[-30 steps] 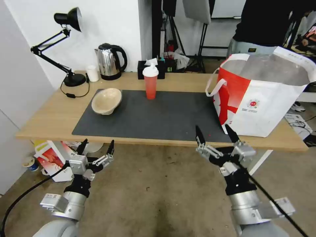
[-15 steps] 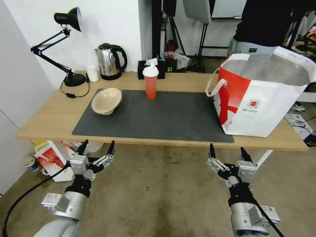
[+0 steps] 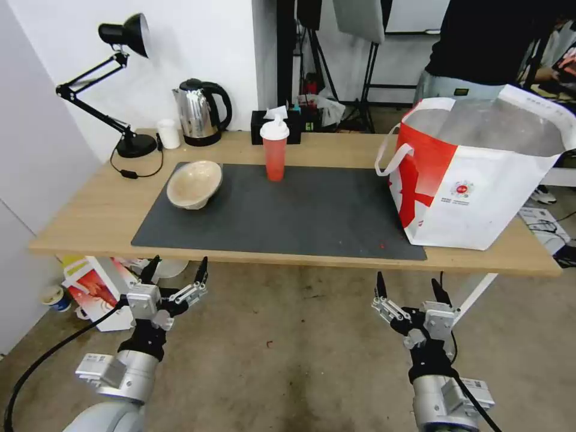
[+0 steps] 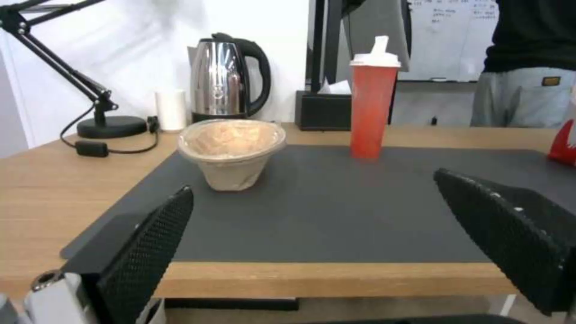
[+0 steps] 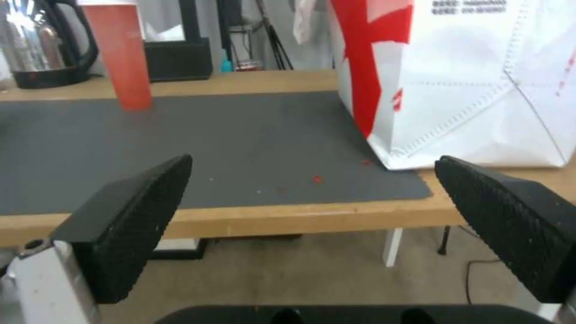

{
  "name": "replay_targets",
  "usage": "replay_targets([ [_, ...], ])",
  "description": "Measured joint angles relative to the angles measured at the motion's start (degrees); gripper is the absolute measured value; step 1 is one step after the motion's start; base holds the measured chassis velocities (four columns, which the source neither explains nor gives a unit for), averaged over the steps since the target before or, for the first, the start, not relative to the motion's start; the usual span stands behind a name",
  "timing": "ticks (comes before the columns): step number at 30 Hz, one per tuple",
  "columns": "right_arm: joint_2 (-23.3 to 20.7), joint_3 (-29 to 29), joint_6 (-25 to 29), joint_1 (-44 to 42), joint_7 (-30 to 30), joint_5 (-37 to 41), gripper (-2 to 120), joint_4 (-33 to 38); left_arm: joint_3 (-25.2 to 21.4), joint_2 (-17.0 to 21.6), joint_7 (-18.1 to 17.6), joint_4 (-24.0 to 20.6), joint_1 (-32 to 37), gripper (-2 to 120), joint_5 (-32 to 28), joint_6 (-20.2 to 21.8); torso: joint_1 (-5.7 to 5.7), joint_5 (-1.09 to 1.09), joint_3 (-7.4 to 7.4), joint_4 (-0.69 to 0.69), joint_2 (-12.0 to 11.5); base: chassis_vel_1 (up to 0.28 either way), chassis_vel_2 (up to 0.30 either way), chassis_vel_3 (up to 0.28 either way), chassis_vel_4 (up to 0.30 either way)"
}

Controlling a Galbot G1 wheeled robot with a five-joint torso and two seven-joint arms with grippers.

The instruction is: Pick up the trash from the table and place it into the takeout bag.

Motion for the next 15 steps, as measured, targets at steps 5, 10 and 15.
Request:
replay_targets([
  [5,-0.21,-0.26,0.03,0.67,-0.73,-0.30,100,-0.25,-0.03,-0.08,0.00,-0.02,0.05,100,0.03,-0.07,0.00,0.00,0.00,0.00,0.00,0.000,0.000,0.000,0.000],
  [10,-0.18,-0.30,0.13,1.14,-1.23,-0.67,100,-0.60,-0.02,-0.09,0.00,0.08,-0.02,100,0.03,-0.16,0.00,0.00,0.00,0.00,0.00,0.000,0.000,0.000,0.000],
  [15,-0.30,-0.31,0.15,1.45,-1.36,-0.67,100,-0.61,-0.15,0.13,0.00,0.26,-0.11,100,-0.02,-0.17,0.00,0.00,0.00,0.00,0.00,0.000,0.000,0.000,0.000],
])
